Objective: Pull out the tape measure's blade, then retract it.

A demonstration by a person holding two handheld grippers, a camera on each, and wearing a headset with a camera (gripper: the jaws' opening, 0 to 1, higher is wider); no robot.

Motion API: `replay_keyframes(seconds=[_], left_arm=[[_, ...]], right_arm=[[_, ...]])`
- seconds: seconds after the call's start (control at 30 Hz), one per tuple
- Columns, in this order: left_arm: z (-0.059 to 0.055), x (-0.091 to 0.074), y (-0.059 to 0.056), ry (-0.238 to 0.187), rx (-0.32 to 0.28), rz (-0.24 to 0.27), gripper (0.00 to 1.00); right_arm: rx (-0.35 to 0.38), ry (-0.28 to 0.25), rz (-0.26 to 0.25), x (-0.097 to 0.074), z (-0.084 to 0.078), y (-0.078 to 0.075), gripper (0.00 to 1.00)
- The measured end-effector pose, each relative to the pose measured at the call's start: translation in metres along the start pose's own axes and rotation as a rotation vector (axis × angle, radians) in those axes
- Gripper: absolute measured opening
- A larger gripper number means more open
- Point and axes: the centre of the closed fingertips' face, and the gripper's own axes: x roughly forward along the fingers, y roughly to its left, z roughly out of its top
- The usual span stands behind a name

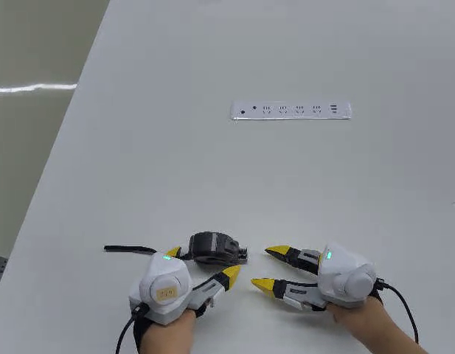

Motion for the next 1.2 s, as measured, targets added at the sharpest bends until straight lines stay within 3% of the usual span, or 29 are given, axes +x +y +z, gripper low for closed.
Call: replay_keyframes(seconds=[0.4,0.47,0.73,1.03,1.2], left_arm=[[0.005,-0.009,-0.003,-0.028,0.046,-0.076,0.74],[0.004,-0.012,-0.003,-0.026,0.029,-0.091,0.74],[-0.005,-0.021,-0.001,-0.01,0.088,-0.116,0.73],[-0.005,-0.036,0.004,-0.024,0.069,-0.153,0.74],[-0.012,-0.042,0.009,-0.008,0.079,-0.154,0.74]], right_arm=[[0.02,-0.02,-0.04,-0.013,0.002,0.007,0.4],[0.02,-0.02,-0.049,-0.016,0.001,0.009,0.41],[0.045,-0.032,-0.069,-0.025,-0.001,0.013,0.44],[0.053,-0.026,-0.091,-0.034,-0.003,0.017,0.46],[0.069,-0.021,-0.11,-0.041,-0.006,0.016,0.49]])
